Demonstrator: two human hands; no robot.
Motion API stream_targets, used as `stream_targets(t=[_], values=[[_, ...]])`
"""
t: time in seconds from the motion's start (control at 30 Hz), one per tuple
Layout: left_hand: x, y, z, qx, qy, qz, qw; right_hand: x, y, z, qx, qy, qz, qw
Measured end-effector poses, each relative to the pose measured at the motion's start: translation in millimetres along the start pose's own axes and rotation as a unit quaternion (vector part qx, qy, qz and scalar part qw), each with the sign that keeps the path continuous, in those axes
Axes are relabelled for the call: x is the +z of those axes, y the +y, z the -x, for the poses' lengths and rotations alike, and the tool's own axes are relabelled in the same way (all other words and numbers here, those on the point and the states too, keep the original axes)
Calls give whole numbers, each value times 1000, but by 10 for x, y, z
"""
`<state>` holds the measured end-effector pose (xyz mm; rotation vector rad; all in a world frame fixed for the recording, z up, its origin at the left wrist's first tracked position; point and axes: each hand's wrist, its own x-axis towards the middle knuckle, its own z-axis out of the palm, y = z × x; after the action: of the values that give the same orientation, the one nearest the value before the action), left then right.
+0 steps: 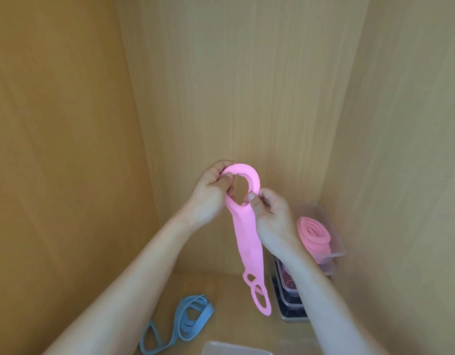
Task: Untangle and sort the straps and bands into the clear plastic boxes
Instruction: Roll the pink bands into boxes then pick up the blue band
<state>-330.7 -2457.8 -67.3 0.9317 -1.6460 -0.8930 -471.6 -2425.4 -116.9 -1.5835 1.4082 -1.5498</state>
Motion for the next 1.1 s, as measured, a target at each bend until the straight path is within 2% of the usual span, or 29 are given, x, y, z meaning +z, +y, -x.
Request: stream_targets(t=[0.17,0.3,0.43,0.5,0.57,0.67,0.77,0.97,1.1], values=[[-7,-7,5,5,-27,4,1000,-19,14,11,15,53,15,998],[0,-30,33,-5,-61,-9,998,-97,-78,-32,-27,-6,-28,999],[-16,-13,58,0,-50,-6,999,-121,-138,-116,-44,-18,-23,999],[-39,-26,63,-3,-34,41,999,-114,-183,-151,-48,-19,-25,998],[-58,-68,103,-18,-18,136,990,-112,-233,-211,-48,-13,-40,998],[-35,-220,243,-67,-51,250,965,-111,-355,-315,-51,-4,-86,995],[83,-450,396,-99,-100,231,963,-119,-468,-420,-57,-3,-104,993],[271,-620,519,-124,-114,122,978,-213,-581,-603,-41,15,-120,992],[293,-569,550,-139,-132,128,973,-276,-612,-670,-10,24,-165,986]])
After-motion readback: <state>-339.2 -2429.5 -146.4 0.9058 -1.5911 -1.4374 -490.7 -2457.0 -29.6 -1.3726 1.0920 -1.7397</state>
